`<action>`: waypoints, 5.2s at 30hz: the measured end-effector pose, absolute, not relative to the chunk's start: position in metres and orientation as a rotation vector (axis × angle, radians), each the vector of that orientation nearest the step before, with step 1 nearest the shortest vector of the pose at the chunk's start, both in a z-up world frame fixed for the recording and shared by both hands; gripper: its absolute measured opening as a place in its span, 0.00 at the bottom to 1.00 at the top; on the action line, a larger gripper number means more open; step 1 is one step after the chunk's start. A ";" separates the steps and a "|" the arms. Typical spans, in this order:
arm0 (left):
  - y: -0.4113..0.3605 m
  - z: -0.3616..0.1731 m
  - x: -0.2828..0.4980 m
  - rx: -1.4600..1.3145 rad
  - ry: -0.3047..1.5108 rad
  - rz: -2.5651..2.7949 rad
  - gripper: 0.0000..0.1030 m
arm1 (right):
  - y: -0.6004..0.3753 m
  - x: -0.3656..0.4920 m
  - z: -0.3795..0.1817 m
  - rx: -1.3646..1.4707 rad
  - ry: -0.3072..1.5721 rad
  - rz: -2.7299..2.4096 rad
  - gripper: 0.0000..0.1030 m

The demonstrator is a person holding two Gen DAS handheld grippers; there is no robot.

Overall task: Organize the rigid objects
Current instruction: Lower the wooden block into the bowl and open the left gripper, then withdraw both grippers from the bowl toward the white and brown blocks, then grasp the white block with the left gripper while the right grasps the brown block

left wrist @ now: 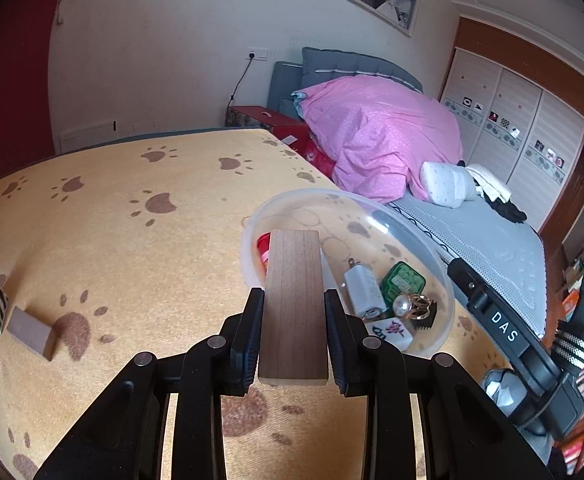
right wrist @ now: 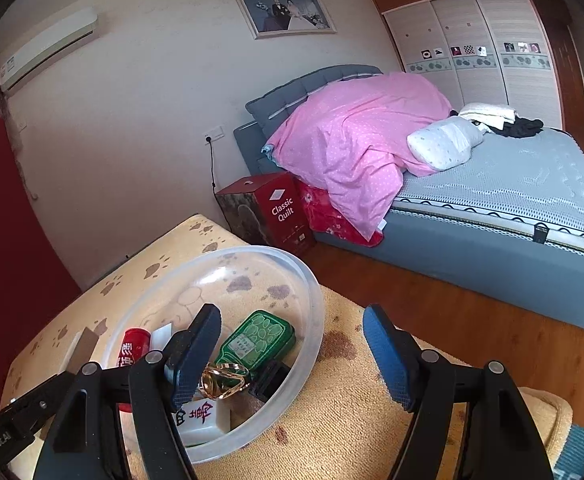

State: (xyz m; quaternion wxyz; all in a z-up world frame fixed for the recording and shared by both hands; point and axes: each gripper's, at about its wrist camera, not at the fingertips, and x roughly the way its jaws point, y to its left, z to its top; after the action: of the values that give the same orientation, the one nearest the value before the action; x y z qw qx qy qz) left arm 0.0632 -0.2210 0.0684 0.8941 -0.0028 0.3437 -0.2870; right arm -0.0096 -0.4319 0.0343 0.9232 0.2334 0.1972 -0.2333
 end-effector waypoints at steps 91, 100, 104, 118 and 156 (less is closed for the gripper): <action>-0.018 0.044 0.119 -0.022 0.715 -0.041 0.76 | -0.261 0.029 0.050 0.149 0.603 0.110 0.84; 0.018 0.027 0.151 -0.042 0.773 0.029 0.76 | -0.247 0.033 0.042 0.140 0.651 0.149 0.84; 0.021 0.022 0.160 -0.048 0.786 0.015 0.73 | -0.242 0.037 0.040 0.143 0.675 0.169 0.84; 0.024 0.028 0.156 -0.121 0.737 -0.100 0.29 | -0.199 0.059 0.037 0.121 0.782 0.313 0.84; 0.072 0.043 0.144 -0.231 0.690 0.013 0.29 | -0.100 0.135 0.016 -0.031 0.849 0.266 0.65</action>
State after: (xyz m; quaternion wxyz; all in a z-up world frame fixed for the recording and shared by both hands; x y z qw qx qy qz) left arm 0.1443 0.0725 0.0428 0.9346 -0.1129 0.3373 0.0061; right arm 0.1346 -0.1005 0.0158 0.9026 -0.0151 0.4105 0.1285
